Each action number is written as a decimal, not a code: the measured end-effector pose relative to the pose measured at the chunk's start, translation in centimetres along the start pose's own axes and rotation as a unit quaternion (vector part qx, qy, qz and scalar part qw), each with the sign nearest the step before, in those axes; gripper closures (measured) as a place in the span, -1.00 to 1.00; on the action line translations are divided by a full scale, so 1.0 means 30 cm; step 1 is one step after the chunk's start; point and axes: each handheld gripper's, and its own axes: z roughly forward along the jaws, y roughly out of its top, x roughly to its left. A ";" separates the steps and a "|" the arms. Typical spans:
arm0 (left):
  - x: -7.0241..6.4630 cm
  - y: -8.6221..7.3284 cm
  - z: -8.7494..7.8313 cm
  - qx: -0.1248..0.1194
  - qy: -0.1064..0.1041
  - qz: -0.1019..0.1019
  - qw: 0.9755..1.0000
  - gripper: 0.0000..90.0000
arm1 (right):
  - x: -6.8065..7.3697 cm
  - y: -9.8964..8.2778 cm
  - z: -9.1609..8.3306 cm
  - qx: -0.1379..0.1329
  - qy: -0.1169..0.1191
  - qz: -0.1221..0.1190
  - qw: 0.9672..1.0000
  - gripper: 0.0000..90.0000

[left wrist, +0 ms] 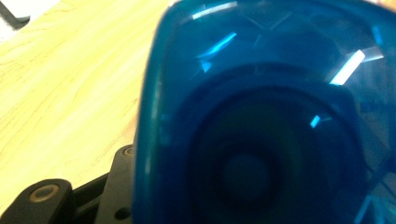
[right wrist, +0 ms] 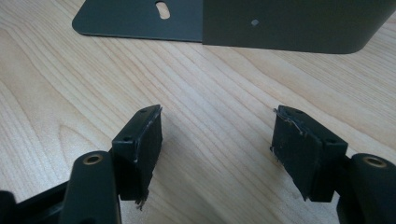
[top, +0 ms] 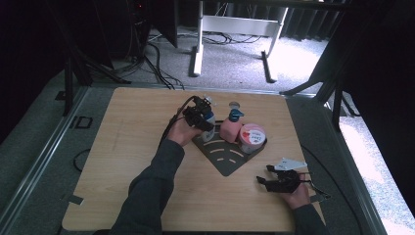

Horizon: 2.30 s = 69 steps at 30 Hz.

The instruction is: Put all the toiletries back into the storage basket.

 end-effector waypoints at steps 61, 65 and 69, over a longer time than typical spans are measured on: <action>0.061 0.083 0.199 -0.009 0.008 -0.041 0.999 0.22 | -0.002 0.001 0.001 0.000 0.001 -0.002 1.000 -0.27; 0.064 0.087 0.203 -0.012 0.002 -0.049 0.999 0.22 | -0.002 0.001 0.001 0.000 0.001 -0.001 1.000 -0.27; 0.060 0.095 0.208 -0.012 0.001 -0.049 0.999 0.22 | -0.002 0.001 0.001 0.000 0.001 -0.001 1.000 -0.27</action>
